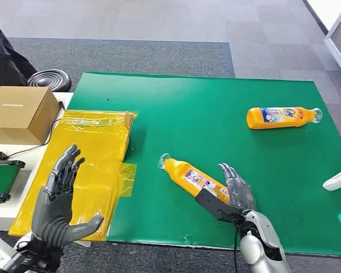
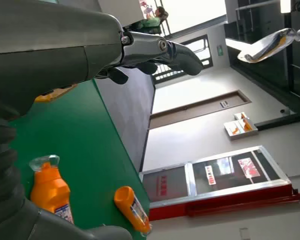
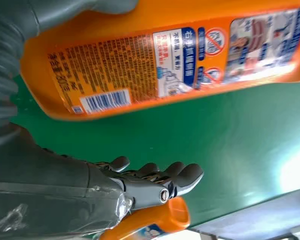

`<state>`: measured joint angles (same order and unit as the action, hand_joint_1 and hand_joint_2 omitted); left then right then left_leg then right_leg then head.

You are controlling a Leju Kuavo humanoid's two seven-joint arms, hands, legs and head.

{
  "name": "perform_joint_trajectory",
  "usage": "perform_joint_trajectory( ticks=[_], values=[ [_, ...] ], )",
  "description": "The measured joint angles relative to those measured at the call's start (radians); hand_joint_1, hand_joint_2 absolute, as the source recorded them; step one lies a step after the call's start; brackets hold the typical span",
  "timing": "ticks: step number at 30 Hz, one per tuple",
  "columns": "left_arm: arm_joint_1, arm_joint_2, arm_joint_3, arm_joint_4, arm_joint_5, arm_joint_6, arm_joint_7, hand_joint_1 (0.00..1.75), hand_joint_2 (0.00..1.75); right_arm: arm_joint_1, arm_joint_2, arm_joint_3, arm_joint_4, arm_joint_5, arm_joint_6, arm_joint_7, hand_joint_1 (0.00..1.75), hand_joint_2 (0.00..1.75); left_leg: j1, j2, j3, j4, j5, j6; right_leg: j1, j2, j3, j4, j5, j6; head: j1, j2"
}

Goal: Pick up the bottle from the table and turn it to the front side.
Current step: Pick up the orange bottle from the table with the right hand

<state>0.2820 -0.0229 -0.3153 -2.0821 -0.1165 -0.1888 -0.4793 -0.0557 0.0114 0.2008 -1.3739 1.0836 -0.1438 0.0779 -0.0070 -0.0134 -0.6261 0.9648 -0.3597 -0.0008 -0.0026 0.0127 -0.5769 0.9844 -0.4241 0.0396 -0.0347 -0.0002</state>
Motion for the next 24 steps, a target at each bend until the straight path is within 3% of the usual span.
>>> perform_joint_trajectory(
  ticks=[14, 15, 18, 19, 24],
  values=[
    [-0.003, 0.000, 0.000, 0.000, 0.012, 0.000, 0.016, 0.00, 1.75, -0.033, -0.011, -0.103, 0.189, 0.092, -0.026, 0.034, 0.00, 1.75, 0.000, 0.000, 0.004, 0.000, -0.001, 0.000, 0.000, 0.000, 0.003, -0.001, 0.000, 0.000, 0.000, 0.000],
    [-0.003, 0.000, 0.000, 0.000, 0.012, 0.000, 0.017, 0.00, 1.75, -0.037, -0.011, -0.105, 0.194, 0.093, -0.025, 0.034, 0.20, 1.75, 0.000, 0.000, 0.005, 0.000, -0.002, -0.001, 0.000, 0.000, 0.003, -0.001, 0.000, 0.000, 0.000, 0.000],
    [-0.004, 0.000, 0.000, 0.000, 0.013, -0.001, 0.019, 0.00, 1.75, -0.042, -0.010, -0.110, 0.205, 0.096, -0.022, 0.031, 1.30, 1.75, 0.000, 0.000, 0.009, 0.000, -0.003, 0.000, 0.000, 0.000, 0.003, -0.003, -0.003, -0.001, 0.000, 0.000],
    [-0.004, 0.000, 0.000, 0.000, 0.014, -0.001, 0.019, 0.00, 1.75, -0.043, -0.010, -0.111, 0.206, 0.098, -0.021, 0.029, 1.52, 1.75, 0.000, 0.000, 0.009, 0.000, -0.004, 0.001, 0.000, 0.000, 0.004, -0.003, -0.003, -0.002, 0.000, 0.000],
    [-0.003, 0.000, 0.000, 0.000, 0.021, 0.000, 0.022, 0.00, 1.75, -0.045, -0.008, -0.116, 0.208, 0.097, -0.026, 0.023, 1.70, 1.75, 0.000, 0.000, 0.010, 0.000, -0.003, 0.002, 0.000, 0.000, 0.005, -0.004, -0.002, 0.000, 0.000, 0.000]
  ],
)
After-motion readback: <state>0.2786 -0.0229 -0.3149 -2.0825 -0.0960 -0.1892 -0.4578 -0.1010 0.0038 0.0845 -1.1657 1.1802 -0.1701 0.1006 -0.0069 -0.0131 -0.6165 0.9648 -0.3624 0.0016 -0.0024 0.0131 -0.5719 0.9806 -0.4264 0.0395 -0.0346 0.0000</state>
